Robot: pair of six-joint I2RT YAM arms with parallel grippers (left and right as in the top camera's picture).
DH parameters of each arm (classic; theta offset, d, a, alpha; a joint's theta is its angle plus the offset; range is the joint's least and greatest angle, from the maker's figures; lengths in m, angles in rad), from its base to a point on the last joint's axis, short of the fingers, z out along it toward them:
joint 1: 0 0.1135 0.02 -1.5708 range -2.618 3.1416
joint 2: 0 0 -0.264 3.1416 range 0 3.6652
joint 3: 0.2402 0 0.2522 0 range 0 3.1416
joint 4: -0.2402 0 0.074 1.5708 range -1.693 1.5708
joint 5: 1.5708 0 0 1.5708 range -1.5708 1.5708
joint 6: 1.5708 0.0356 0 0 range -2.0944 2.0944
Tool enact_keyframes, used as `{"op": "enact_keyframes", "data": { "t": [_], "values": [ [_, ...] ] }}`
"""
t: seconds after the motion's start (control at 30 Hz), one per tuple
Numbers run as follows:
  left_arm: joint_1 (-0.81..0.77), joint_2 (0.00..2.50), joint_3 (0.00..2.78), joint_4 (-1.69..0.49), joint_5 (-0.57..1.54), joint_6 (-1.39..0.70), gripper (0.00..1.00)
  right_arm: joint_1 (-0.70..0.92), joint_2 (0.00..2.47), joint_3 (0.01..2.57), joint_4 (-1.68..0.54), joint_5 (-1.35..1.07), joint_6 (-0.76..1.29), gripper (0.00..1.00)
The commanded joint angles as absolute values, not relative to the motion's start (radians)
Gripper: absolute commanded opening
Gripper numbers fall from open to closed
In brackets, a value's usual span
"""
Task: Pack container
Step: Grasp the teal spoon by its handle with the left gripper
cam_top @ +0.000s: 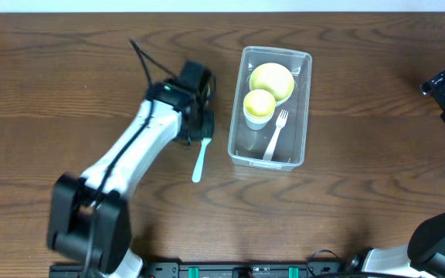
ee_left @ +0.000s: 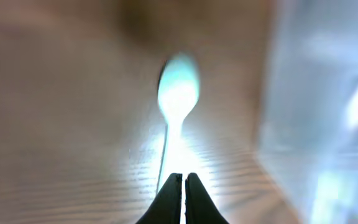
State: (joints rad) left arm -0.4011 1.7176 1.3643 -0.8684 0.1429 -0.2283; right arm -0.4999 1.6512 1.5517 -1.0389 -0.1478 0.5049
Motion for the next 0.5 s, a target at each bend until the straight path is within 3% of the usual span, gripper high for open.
{"op": "enact_keyframes", "data": {
  "t": [0.0,0.13,0.47],
  "values": [
    [-0.402,1.661,1.408,-0.903,0.125,-0.213,0.14,-0.504,1.655,1.549,-1.04,-0.142,0.5,0.99],
    [-0.401,1.685,1.356,-0.896,0.078,-0.216,0.3,-0.504,1.655,1.549,-1.04,-0.142,0.5,0.99],
    [-0.419,1.886,1.259,-0.808,0.08,-0.222,0.41,-0.504,1.655,1.549,-1.04,-0.142,0.5,0.99]
  ]
}}
